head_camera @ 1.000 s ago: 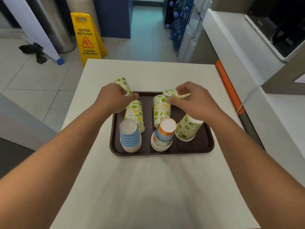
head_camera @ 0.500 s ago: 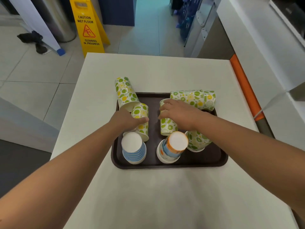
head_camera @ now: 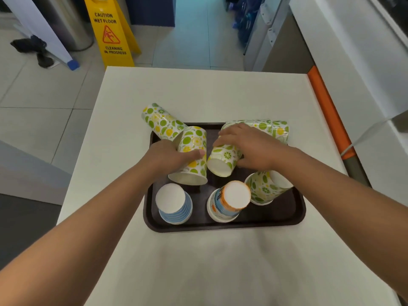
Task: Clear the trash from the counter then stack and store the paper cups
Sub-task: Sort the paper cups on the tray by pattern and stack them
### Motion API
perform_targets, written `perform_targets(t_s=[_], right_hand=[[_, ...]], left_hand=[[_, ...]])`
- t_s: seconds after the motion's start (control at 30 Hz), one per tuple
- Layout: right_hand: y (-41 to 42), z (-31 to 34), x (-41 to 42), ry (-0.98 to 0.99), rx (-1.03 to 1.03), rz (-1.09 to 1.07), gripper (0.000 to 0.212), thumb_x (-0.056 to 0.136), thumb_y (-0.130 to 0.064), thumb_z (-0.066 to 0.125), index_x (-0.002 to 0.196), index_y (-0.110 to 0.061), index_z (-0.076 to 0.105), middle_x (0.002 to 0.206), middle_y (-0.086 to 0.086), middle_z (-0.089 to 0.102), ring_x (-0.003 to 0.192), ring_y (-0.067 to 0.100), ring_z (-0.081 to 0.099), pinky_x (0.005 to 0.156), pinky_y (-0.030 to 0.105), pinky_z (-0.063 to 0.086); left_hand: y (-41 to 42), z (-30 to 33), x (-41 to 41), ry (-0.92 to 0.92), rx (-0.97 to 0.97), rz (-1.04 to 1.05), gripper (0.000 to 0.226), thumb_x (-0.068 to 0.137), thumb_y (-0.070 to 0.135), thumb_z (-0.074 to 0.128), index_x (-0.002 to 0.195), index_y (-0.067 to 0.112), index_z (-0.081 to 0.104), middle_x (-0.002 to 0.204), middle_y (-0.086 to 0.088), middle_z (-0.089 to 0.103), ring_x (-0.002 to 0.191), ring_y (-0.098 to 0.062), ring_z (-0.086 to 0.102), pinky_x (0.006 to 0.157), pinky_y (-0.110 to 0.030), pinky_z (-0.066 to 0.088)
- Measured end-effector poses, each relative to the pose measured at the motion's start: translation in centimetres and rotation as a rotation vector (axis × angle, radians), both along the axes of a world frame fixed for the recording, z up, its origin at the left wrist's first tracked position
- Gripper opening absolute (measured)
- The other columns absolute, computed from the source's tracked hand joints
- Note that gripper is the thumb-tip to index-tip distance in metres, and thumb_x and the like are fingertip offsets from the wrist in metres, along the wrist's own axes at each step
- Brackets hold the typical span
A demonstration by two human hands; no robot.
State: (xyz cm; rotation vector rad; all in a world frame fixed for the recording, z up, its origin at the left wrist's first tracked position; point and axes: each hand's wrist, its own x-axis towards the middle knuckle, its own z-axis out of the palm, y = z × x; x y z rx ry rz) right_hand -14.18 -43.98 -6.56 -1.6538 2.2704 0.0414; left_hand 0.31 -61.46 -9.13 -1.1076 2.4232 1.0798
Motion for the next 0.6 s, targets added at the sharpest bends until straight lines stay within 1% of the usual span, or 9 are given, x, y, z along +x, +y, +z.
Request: perform_targets(t_s=[0.07,0.1,0.17,0.23,0.33,0.4,0.43,0.53,0.6], right_hand=[[1.5,1.3,-0.2,-0.169,-0.113,-0.137,0.074,0.072,-0.017,0.079,0.135,-0.038,0.046,0.143,-0.005,0.042,0.13,0.017,0.035,0.105,0.033,0.032],[2.3,2.0,-0.3,-0.247,-0.179,-0.202,0.075,0.07,-0.019,0.082,0.134,-0.037,0.048,0.138,-0.007,0.046,0.126,0.015,0.039,0.104,0.031,0.032],[4.2,3.3,-0.1,-0.392,-0.314,-0.344,0.075,0.066,-0.02,0.085,0.131,-0.037,0.052,0.129,-0.01,0.052,0.121,0.01,0.046,0.103,0.03,0.037],[6.0,4.4,0.2,-0.481,-0.435,-0.466,0.074,0.066,-0.021,0.086,0.129,-0.039,0.052,0.126,-0.016,0.054,0.118,0.004,0.05,0.104,0.032,0.041],[8.2,5.3,1.2,-0.519,-0.62,-0.626,0.069,0.068,-0.027,0.085,0.127,-0.038,0.05,0.124,-0.023,0.056,0.114,0.001,0.054,0.096,0.031,0.048],[9.6,5.7,2.3,-0.505,-0.719,-0.718,0.066,0.07,-0.035,0.083,0.126,-0.038,0.048,0.122,-0.023,0.056,0.112,0.0,0.056,0.088,0.025,0.049],[10.3,5.9,3.0,-0.488,-0.752,-0.752,0.065,0.071,-0.038,0.081,0.127,-0.038,0.046,0.121,-0.022,0.055,0.11,-0.001,0.056,0.085,0.022,0.049],[12.3,5.8,4.7,-0.424,-0.793,-0.841,0.062,0.075,-0.042,0.077,0.128,-0.033,0.047,0.121,-0.021,0.056,0.104,-0.003,0.057,0.074,0.017,0.048],[13.2,5.0,5.5,-0.393,-0.807,-0.878,0.061,0.075,-0.044,0.077,0.127,-0.032,0.048,0.12,-0.02,0.056,0.101,0.001,0.059,0.072,0.022,0.052]], left_hand=[[0.2,0.9,0.1,0.04,0.03,0.016,0.066,0.065,0.076,0.066,0.078,0.011,0.061,0.077,-0.002,0.058,0.071,-0.016,0.056,0.056,-0.029,0.037],[0.3,1.3,0.1,0.061,0.041,0.008,0.065,0.065,0.076,0.066,0.075,0.012,0.061,0.076,-0.002,0.059,0.072,-0.016,0.057,0.058,-0.03,0.04],[0.7,2.3,0.2,0.117,0.072,-0.013,0.063,0.064,0.077,0.066,0.08,0.015,0.068,0.082,-0.001,0.068,0.08,-0.016,0.064,0.069,-0.033,0.051],[1.3,3.3,0.2,0.182,0.098,-0.026,0.057,0.067,0.074,0.067,0.084,0.02,0.072,0.085,0.003,0.072,0.083,-0.015,0.067,0.075,-0.034,0.054],[2.5,4.9,0.0,0.266,0.078,-0.016,0.051,0.069,0.072,0.066,0.086,0.025,0.069,0.087,0.007,0.07,0.084,-0.012,0.066,0.074,-0.033,0.053],[3.4,5.8,-0.4,0.338,0.054,0.008,0.061,0.065,0.075,0.068,0.101,0.026,0.066,0.096,0.007,0.069,0.088,-0.013,0.066,0.079,-0.038,0.056],[3.9,6.2,-0.5,0.38,0.056,0.024,0.068,0.064,0.074,0.069,0.11,0.025,0.063,0.101,0.007,0.068,0.089,-0.013,0.067,0.077,-0.038,0.057],[5.6,7.6,-1.1,0.517,0.098,0.067,0.071,0.064,0.066,0.075,0.118,0.025,0.058,0.105,0.01,0.067,0.089,-0.005,0.066,0.067,-0.024,0.053],[7.0,8.7,-1.4,0.605,0.133,0.077,0.067,0.065,0.059,0.079,0.119,0.025,0.056,0.105,0.013,0.066,0.088,-0.001,0.065,0.063,-0.017,0.05]])
